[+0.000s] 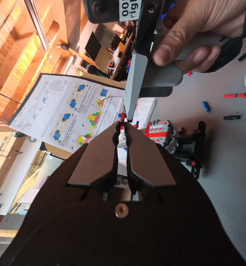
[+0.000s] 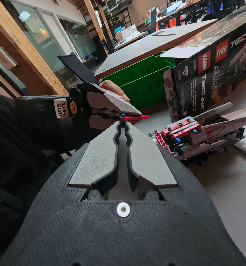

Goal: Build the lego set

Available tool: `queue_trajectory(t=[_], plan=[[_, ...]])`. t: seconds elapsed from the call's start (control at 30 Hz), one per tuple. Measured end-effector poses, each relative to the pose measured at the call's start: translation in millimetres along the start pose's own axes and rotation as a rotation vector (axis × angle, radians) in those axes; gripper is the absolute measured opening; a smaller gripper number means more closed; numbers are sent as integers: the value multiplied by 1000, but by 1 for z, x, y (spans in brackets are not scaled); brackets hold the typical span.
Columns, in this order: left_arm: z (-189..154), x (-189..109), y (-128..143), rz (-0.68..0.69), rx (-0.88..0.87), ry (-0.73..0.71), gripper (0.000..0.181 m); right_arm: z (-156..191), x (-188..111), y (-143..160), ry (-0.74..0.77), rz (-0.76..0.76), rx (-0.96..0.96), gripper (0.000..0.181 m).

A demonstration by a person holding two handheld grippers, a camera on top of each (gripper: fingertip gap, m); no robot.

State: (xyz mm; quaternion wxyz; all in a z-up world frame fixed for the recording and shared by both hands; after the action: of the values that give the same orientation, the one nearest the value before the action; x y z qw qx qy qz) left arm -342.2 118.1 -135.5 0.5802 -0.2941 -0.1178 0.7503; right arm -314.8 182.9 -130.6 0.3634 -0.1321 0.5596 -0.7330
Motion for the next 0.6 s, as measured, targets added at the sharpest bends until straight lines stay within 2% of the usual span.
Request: queue_trajectory(t=[0.2,0.27,0.37,0.47,0.6], plan=[[0,-4,-6,-79,-38,8,9,4,-5,-2,-82,-3,32,1],[-3,-3,-6,-77,-9,19,2,6,-4,0,-109,20,35,0],[-6,-2,-6,-70,20,35,1,6,-5,2,-115,42,37,1],[-4,-1,-2,-25,-10,53,2,3,-2,3,-79,40,44,1],[-4,2,2,126,62,10,1,0,2,3,31,41,17,1]])
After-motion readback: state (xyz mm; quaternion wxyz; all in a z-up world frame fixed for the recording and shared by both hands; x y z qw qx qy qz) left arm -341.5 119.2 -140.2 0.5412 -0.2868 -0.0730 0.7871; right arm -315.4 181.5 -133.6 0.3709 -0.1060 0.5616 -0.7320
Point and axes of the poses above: each gripper's, where its closed fingertips meet, x out along the fingers, y out of its underside, z = x × y across the jaws, the point moved 5 cm from there along -x, back along the fingers, and after that the axes turned 15 degrees about y, right-handed, at the moved point
